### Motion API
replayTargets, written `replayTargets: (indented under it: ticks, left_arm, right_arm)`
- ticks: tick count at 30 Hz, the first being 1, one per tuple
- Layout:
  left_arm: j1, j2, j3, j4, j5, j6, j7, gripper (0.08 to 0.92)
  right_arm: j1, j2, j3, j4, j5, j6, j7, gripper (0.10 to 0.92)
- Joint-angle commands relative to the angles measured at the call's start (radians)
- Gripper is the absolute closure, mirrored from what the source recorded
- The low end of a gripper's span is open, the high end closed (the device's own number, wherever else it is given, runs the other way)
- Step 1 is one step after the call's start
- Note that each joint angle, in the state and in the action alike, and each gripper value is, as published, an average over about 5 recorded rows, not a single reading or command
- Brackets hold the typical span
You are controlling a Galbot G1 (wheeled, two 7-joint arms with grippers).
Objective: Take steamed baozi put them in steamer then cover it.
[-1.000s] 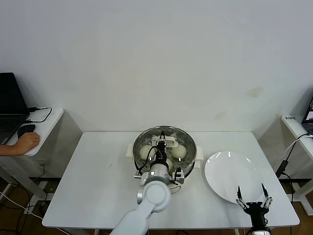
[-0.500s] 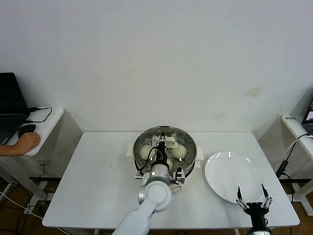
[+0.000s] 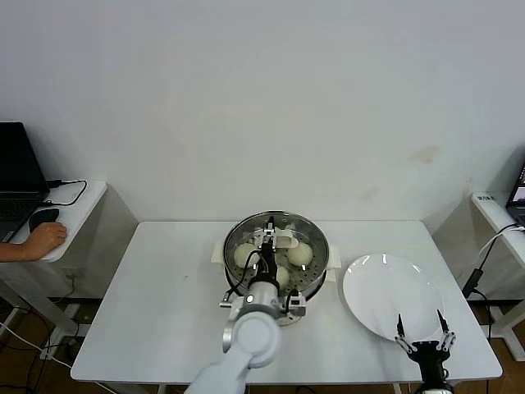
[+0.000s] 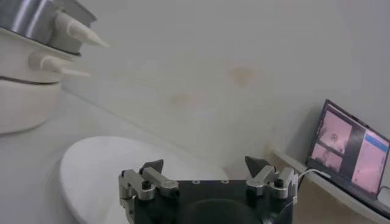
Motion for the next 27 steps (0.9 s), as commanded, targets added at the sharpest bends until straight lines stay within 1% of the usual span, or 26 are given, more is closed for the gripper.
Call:
replayTargets:
  ticks: [1,4,6,7,8,11,12,15,19,23,27]
  left_arm:
    - [0.163,0.222,-0.031,-0.327,-0.292,-0.042,-0.125,0.357]
    - [0.248,0.295,-0.102,-0.44,-0.465,-0.069,-0.203,0.271]
    - [0.331,0.333,-0.188,-0.496,-0.643,-0.112,-0.29,0.219]
    - [0.383,0.347,-0.252,-0.514,-0.762,-0.162,-0.339,0.205]
    - [0.448,0.356,-0.333,-0.523,-0.901,-0.242,-0.373,0.19]
    - [0.615,0.361,-0.561,-0.505,-1.269,-0.484,-0.449,0.179]
    - [0.656,0.355,-0.625,-0.489,-1.363,-0.542,-0.466,0.178]
    - [0.744,0.334,-0.741,-0.434,-1.575,-0.622,-0.533,0.177]
    - [0.837,0.306,-0.771,-0.394,-1.763,-0.653,-0.551,0.177]
    - [0.906,0.266,-0.749,-0.372,-1.792,-0.707,-0.534,0.177]
    - [0.918,0.214,-0.715,-0.34,-1.782,-0.718,-0.54,0.177]
  right_arm:
    - [-0.012,0.002,-0.001,0.008,-0.006,0.0,0.0,0.203]
    - [-0.017,0.006,-0.003,0.016,-0.009,-0.002,-0.001,0.203]
    - [-0.023,0.007,-0.005,0.021,-0.007,-0.002,-0.003,0.202]
    - [-0.027,0.006,-0.006,0.025,-0.002,0.0,-0.006,0.202]
    - [-0.031,0.006,-0.007,0.029,0.006,0.004,-0.009,0.202]
    - [-0.047,-0.002,-0.02,0.047,0.049,0.017,-0.024,0.203]
    - [-0.055,-0.009,-0.029,0.054,0.069,0.021,-0.029,0.203]
    - [-0.088,-0.043,-0.066,0.086,0.13,0.027,-0.044,0.203]
    - [-0.137,-0.104,-0.104,0.13,0.201,0.025,-0.066,0.202]
    - [-0.204,-0.17,-0.141,0.187,0.314,-0.022,-0.099,0.203]
    - [-0.256,-0.21,-0.171,0.229,0.388,-0.084,-0.124,0.202]
